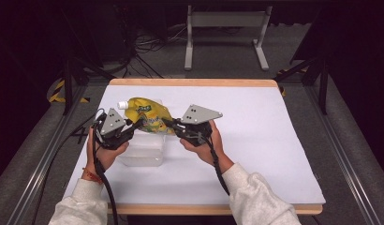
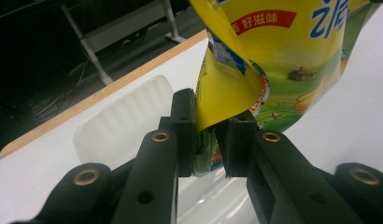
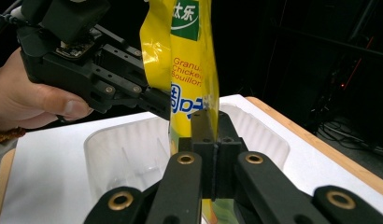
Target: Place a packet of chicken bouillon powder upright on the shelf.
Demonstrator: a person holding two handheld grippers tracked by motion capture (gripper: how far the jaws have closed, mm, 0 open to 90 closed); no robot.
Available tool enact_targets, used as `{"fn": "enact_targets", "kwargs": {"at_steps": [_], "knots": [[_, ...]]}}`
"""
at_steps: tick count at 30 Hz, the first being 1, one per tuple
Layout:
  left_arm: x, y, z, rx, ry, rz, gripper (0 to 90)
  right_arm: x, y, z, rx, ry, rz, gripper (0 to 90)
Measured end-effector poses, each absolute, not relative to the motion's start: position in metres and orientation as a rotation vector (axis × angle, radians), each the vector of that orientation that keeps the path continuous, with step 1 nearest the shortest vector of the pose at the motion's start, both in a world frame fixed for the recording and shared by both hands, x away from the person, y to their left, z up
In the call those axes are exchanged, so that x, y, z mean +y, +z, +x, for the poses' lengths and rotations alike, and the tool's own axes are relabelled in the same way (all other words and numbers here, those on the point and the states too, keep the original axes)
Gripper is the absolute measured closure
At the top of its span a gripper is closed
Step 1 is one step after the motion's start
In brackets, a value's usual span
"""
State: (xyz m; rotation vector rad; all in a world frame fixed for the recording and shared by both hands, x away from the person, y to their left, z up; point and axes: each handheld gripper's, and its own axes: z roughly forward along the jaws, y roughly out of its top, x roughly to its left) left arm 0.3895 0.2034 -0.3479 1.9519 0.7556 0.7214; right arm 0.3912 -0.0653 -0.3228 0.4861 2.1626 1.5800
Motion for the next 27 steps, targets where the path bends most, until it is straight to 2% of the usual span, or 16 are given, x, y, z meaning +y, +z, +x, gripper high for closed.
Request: {"fn": "enact_targets", "kwargs": {"at_steps": [12, 27], "knots": [[0.228, -0.365, 0.414, 0.868, 0.714, 1.911, 77.9, -0.035, -0.346, 0.421, 2.182, 1.579, 0.539, 90.0], [0.233, -0.378, 0.428, 0.911, 0.704, 1.925, 77.9, -0.022, -0.363, 0.437, 2.199, 1.575, 0.612, 89.9]]}}
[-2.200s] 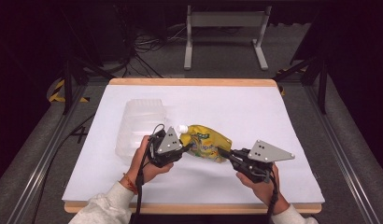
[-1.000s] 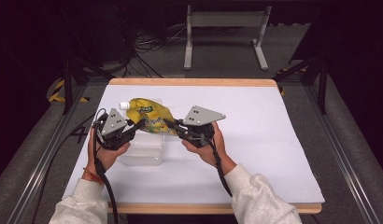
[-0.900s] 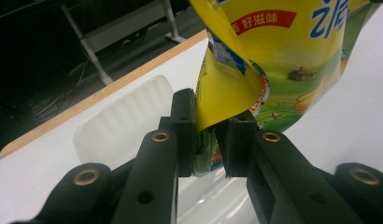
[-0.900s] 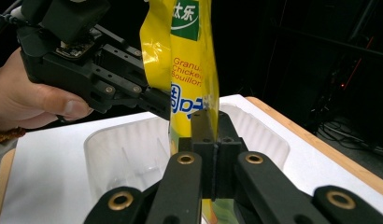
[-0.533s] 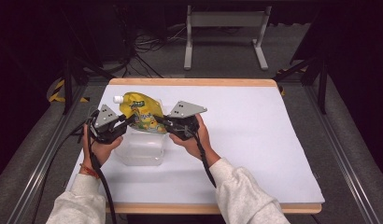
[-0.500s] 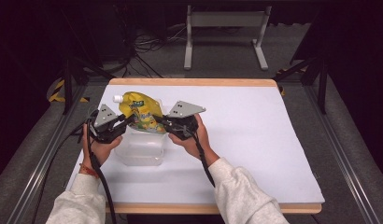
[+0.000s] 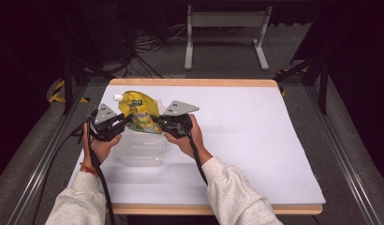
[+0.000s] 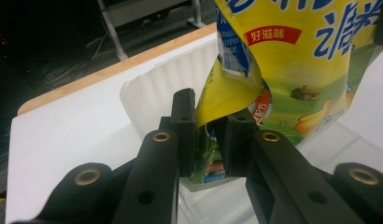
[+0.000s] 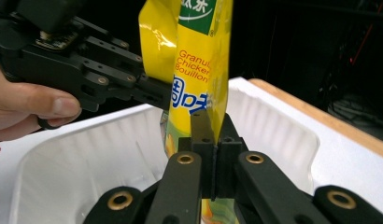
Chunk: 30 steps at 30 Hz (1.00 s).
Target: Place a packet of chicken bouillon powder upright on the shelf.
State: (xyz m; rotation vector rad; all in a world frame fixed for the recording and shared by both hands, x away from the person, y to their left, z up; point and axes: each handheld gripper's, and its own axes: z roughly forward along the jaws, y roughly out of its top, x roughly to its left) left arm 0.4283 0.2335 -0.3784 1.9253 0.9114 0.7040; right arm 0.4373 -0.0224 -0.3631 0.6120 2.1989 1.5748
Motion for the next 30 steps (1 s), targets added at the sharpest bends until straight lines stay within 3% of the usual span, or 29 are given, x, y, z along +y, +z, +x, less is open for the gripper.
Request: {"fn": "enact_targets", "kwargs": {"at_steps": [8, 21, 25, 30], "knots": [[0.23, -0.387, 0.434, 0.903, 0.681, 2.012, 77.2, -0.021, -0.376, 0.441, 2.241, 1.528, 0.663, 89.5], [0.233, -0.389, 0.434, 0.91, 0.657, 2.007, 76.8, -0.018, -0.38, 0.437, 2.231, 1.52, 0.68, 88.8], [0.24, -0.387, 0.434, 0.936, 0.619, 1.946, 71.9, -0.019, -0.376, 0.437, 2.255, 1.523, 0.752, 89.1], [0.234, -0.388, 0.434, 0.948, 0.672, 1.957, 71.7, -0.017, -0.378, 0.44, 2.259, 1.483, 0.759, 88.5]]}}
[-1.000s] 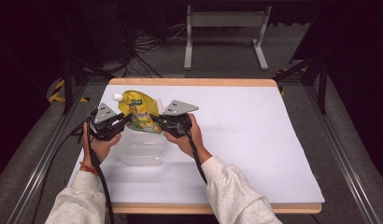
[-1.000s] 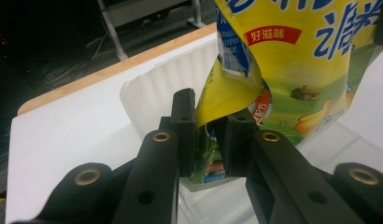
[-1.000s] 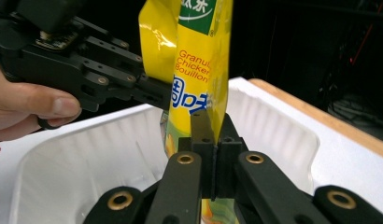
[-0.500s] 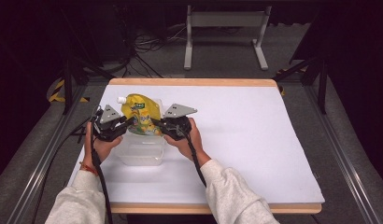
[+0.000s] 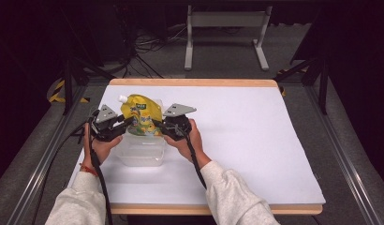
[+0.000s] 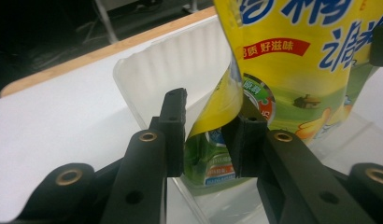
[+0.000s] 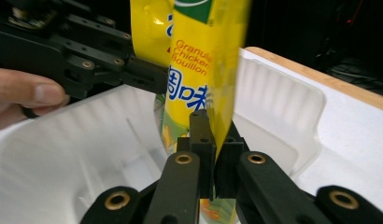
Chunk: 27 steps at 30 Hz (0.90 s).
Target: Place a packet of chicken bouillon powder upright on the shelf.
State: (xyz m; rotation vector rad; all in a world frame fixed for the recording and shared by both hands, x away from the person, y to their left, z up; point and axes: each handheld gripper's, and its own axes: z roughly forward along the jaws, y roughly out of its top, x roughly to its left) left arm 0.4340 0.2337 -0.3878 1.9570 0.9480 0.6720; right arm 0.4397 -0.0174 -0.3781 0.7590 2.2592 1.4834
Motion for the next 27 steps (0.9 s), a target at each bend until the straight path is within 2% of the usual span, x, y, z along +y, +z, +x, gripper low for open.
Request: {"fn": "enact_targets", "kwargs": {"at_steps": [8, 12, 14, 19, 27], "knots": [[0.235, -0.39, 0.435, 0.939, 0.677, 1.982, 75.0, -0.011, -0.381, 0.441, 2.259, 1.45, 0.733, 87.5], [0.235, -0.39, 0.434, 0.951, 0.675, 1.97, 73.6, -0.011, -0.381, 0.441, 2.259, 1.444, 0.729, 86.6], [0.236, -0.39, 0.433, 0.953, 0.693, 1.964, 72.3, -0.012, -0.381, 0.441, 2.258, 1.445, 0.734, 82.0], [0.235, -0.388, 0.428, 0.959, 0.708, 1.947, 69.6, -0.015, -0.378, 0.437, 2.245, 1.426, 0.715, 78.0], [0.234, -0.383, 0.422, 0.951, 0.726, 1.922, 67.1, -0.025, -0.374, 0.432, 2.229, 1.42, 0.688, 74.6]]}}
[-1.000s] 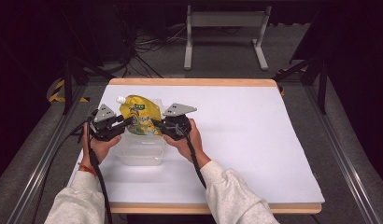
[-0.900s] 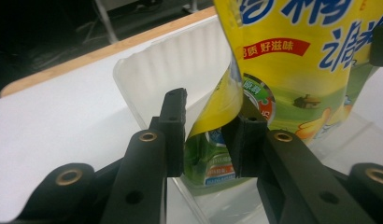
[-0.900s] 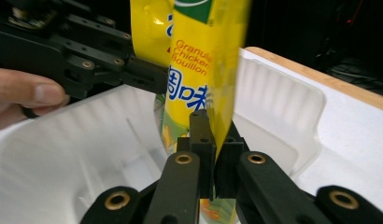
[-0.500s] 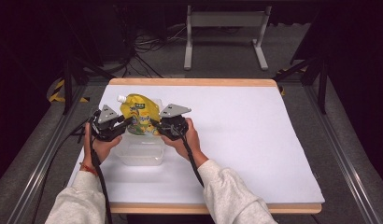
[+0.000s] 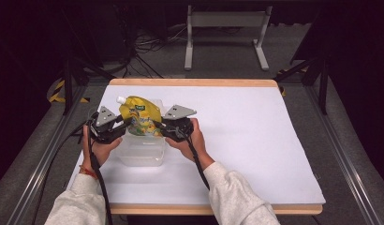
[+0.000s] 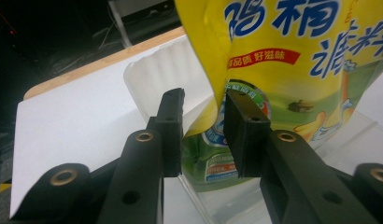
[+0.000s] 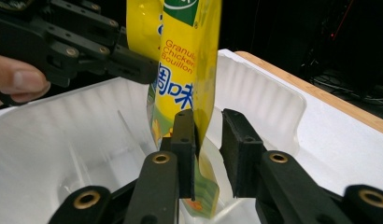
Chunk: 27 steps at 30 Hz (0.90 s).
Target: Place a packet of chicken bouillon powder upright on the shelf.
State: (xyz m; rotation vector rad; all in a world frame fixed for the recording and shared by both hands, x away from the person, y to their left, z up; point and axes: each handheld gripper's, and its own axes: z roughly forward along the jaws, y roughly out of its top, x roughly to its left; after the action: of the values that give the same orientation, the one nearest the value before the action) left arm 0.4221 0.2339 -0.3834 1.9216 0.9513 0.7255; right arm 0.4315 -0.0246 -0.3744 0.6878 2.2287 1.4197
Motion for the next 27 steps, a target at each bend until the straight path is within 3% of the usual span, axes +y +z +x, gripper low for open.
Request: {"fn": "enact_targets", "kwargs": {"at_steps": [27], "knots": [[0.235, -0.382, 0.381, 0.93, 0.742, 1.861, 56.2, -0.069, -0.361, 0.412, 2.196, 1.368, 0.622, 73.3]]}}
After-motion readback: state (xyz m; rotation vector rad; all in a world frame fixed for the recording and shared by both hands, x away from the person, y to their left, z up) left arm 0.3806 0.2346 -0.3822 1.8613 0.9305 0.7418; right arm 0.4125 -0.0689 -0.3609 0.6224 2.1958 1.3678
